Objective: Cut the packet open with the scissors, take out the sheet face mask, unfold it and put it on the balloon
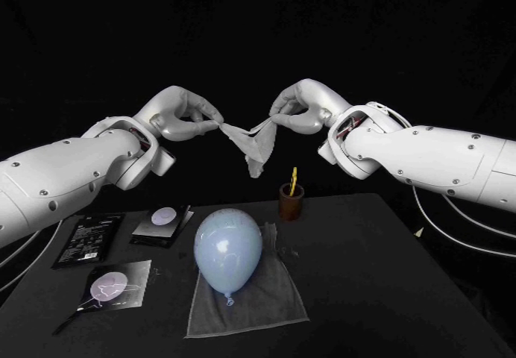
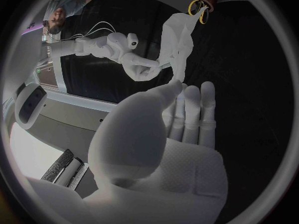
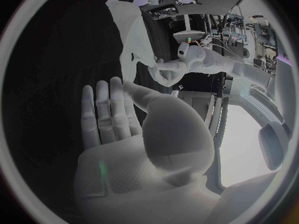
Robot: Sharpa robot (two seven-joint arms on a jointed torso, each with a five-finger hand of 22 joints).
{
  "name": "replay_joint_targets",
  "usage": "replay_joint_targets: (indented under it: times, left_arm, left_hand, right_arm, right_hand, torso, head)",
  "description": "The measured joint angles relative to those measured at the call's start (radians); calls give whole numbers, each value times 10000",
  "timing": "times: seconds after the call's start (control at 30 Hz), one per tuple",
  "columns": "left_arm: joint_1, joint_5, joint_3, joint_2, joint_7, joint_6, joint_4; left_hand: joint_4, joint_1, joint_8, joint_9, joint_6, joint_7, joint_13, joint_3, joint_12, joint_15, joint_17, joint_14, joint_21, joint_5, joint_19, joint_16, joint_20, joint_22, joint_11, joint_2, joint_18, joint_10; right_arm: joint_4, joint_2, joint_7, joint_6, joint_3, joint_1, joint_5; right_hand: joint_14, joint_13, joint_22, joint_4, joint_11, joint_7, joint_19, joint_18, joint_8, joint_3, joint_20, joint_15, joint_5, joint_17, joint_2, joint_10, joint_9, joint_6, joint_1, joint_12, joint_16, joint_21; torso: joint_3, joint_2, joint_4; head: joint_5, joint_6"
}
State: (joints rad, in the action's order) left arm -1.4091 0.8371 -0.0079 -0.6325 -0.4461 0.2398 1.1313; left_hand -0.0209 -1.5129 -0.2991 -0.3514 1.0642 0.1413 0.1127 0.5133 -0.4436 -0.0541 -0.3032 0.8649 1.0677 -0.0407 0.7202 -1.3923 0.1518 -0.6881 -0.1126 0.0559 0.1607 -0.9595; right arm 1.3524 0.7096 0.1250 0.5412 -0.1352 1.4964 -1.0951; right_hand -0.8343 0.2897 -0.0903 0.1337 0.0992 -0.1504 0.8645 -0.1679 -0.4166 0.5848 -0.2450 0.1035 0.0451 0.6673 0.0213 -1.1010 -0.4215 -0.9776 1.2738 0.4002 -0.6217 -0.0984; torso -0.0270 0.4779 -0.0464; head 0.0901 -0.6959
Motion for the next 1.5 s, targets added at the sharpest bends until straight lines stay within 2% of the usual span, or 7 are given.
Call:
replay_joint_targets:
  times: [0.5,0.63,0.83,0.97,1.07,1.2,1.5]
  left_arm:
    - [-48,81,58,219,-66,62,-531]
    - [-50,92,209,235,-69,69,-434]
    - [-66,77,198,52,-63,66,-258]
    - [-86,42,66,-93,-23,64,-137]
    - [-78,34,74,-224,0,64,103]
    - [-100,29,-110,-423,64,54,435]
    - [-57,-81,-172,-1200,196,54,1541]
  left_hand:
    - [-55,0,-47,-26,-50,21,6,0,0,0,-8,0,43,0,0,0,0,-25,1,1,103,0]
    - [-55,-1,-47,-50,-57,90,6,0,0,-13,-7,-57,42,0,0,0,0,-29,-37,1,103,37]
    - [-112,-1,-47,-90,-89,125,15,1,0,2,-7,-72,80,0,-37,0,-38,-44,-37,1,102,37]
    - [-125,0,-104,-101,-89,125,15,14,-1,2,-7,-72,80,0,-37,0,-37,-54,-37,0,102,37]
    - [-125,3,-104,-145,-125,160,15,14,0,2,-7,-72,110,0,-37,1,-37,-54,-73,-3,100,73]
    - [-125,44,-104,-157,-126,160,14,14,-1,2,-5,-72,118,0,-41,0,-32,-65,-73,-43,96,72]
    - [-126,81,-103,-159,-163,191,14,13,52,2,-3,-72,117,0,-64,0,-9,-65,-72,-56,89,72]
  right_arm:
    - [-369,-347,137,92,68,33,-9]
    - [-245,-313,198,110,145,29,-16]
    - [-349,-298,253,131,109,-11,39]
    - [-468,-341,282,125,-19,-44,160]
    - [-321,-268,299,122,-10,-149,248]
    - [-207,-164,311,98,-54,-241,416]
    - [467,254,432,7,-24,-465,826]
  right_hand:
    - [-38,25,-13,0,-5,-18,36,-16,-2,-1,36,-37,-4,-15,-1,46,0,21,-1,40,-25,-11]
    - [-38,31,-18,0,10,-13,36,-95,-18,-1,36,-38,-5,-21,-1,61,0,40,-1,40,-41,-41]
    - [-38,47,-17,-1,11,13,35,-95,-36,-1,36,-37,-8,-34,-2,61,0,18,-2,83,-40,-41]
    - [-38,57,-29,-1,11,15,35,-95,-41,-1,36,-37,-12,-52,-2,61,0,19,-2,83,-40,-41]
    - [-38,60,-29,-1,11,16,35,-94,-48,-1,35,-37,-13,-58,-2,60,0,21,-2,119,-40,-40]
    - [-37,61,-29,-1,12,31,35,-93,-52,-1,35,-37,-14,-67,-3,60,0,36,-2,120,-40,-41]
    - [-37,73,-37,-1,-19,31,35,-90,-55,-1,35,-37,-29,-73,-3,91,0,41,-3,120,-40,-40]
  torso:
    - [6,-2,21]
    - [-1,-16,5]
    - [-2,-53,6]
    - [-2,-81,20]
    - [-7,-98,23]
    - [-1,-137,37]
    - [6,-163,51]
  head:
    - [-110,47]
    - [-195,3]
    - [-201,-22]
    - [-216,-62]
    - [-222,-70]
    - [-245,-78]
    - [-244,-92]
